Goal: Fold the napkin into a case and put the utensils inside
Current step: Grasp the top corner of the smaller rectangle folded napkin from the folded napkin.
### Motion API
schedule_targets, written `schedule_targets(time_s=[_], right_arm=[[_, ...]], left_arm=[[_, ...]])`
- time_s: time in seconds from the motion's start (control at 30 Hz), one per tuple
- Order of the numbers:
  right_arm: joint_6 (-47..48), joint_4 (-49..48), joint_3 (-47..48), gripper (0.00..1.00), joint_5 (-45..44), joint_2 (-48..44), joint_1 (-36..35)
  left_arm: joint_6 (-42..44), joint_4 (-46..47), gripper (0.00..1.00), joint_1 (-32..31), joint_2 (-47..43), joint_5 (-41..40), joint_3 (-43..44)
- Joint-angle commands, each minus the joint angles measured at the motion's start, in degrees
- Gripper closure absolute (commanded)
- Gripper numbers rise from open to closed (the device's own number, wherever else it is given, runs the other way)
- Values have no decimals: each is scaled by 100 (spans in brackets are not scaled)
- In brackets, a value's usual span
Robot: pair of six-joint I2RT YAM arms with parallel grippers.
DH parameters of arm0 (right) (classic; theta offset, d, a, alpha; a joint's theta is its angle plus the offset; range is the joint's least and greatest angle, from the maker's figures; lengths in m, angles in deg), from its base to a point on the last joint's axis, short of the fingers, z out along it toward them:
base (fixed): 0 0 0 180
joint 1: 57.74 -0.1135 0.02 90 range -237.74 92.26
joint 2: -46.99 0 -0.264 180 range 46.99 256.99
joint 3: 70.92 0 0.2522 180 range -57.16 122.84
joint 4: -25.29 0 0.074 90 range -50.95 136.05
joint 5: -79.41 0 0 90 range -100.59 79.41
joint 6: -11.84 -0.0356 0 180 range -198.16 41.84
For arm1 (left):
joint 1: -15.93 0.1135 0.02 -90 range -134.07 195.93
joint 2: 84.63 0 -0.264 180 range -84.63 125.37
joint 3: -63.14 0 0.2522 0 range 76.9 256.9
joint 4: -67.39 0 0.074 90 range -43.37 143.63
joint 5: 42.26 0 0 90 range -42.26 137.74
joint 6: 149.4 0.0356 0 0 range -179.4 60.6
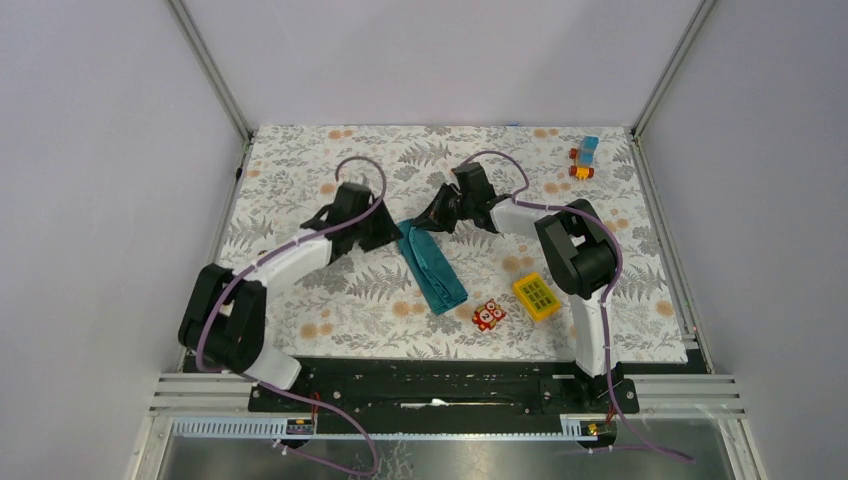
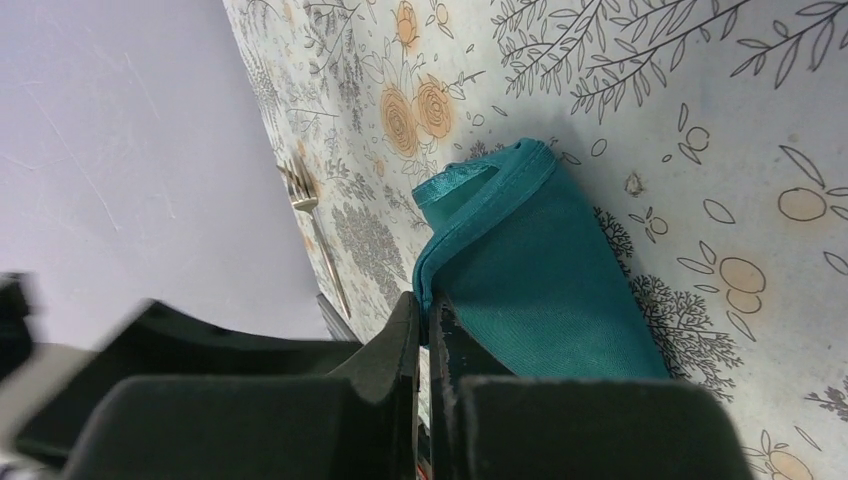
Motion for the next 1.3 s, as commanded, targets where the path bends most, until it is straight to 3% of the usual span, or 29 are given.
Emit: schedule_targets(time_s=[0.0,0.13,0.4,0.67,0.9,1.13,1.27], right_arm=[[-105,-385,-33,100,233,-33,-40],[-157,-466,-39,100,273,-31,-43],[-269,-642,-142,100,311,-66,-44],[-285,-700,-181,100,340,-59,-42],[-331,-750,-208,100,329,-36,-44],[-337,-755,-188,100,347,-22,-47],[-357,-761,-187,100,334,-14,-61]], left_arm=[[896,-867,59,-29,932,-742,1367],[1140,-1400,69,-172,1792,-1121,2273],[1440,-2078,69,-719,2597,-2084,3336],[1548,-2228,65,-996,2796,-2824,3559],[1555,-2216,74,-1035,2880,-2733,3595],[1553,-2111,72,-1036,2859,-2634,3509],[1559,-2096,85,-1036,2878,-2620,3520]])
